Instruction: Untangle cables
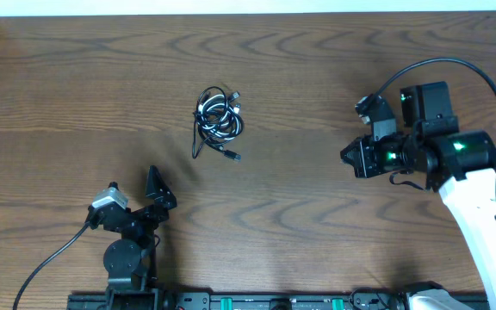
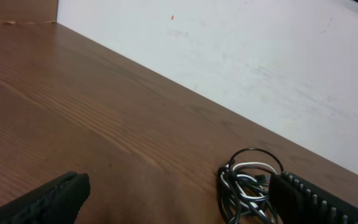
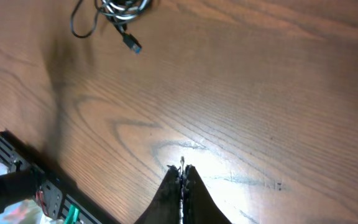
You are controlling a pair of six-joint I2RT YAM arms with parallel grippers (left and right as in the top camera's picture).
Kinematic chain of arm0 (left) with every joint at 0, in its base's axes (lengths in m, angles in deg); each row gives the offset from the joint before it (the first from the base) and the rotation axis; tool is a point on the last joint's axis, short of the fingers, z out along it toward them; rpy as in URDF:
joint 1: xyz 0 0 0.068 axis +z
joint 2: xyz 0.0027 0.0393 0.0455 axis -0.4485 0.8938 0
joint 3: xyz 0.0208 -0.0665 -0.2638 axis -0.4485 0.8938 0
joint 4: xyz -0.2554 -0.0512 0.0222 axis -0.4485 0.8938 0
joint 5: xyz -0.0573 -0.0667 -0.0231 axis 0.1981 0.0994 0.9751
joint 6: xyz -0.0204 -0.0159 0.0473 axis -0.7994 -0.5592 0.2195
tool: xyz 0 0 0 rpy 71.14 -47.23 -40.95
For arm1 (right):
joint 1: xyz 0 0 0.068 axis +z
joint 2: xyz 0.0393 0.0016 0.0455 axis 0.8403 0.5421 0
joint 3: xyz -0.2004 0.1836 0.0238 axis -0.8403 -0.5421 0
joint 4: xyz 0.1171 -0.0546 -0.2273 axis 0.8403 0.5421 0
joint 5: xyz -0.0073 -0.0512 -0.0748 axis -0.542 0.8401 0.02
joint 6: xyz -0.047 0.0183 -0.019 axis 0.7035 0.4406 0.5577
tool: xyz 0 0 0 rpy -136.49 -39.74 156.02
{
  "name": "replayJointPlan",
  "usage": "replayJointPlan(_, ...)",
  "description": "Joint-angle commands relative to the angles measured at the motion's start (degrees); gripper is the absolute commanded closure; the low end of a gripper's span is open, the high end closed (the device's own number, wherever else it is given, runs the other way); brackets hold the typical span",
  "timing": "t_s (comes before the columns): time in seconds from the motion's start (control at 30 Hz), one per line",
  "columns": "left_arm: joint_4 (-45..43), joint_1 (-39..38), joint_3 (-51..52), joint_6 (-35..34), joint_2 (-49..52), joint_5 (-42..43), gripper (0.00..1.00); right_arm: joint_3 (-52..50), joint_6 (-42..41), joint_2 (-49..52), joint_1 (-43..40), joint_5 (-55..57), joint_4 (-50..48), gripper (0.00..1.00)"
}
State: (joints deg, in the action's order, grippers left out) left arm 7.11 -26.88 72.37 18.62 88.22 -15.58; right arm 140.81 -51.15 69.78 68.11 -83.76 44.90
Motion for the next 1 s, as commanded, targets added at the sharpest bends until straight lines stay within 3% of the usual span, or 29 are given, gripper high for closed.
replayJointPlan(0.0,2.2,-0.2,1.0,0.8,0.0,-1.6,0.02,1.0,0.5,1.6,0.2,-0.7,0.1,0.67)
replayJointPlan(0.07,2.2,-0.2,1.0,0.8,0.0,-1.6,0.02,1.0,0.5,2.1,0.2,-0.7,0.1,0.01)
replayJointPlan(0.97,2.2,-0.2,1.0,0.8,0.0,-1.6,0.02,1.0,0.5,2.9,0.2,0.6,0.1,0.01)
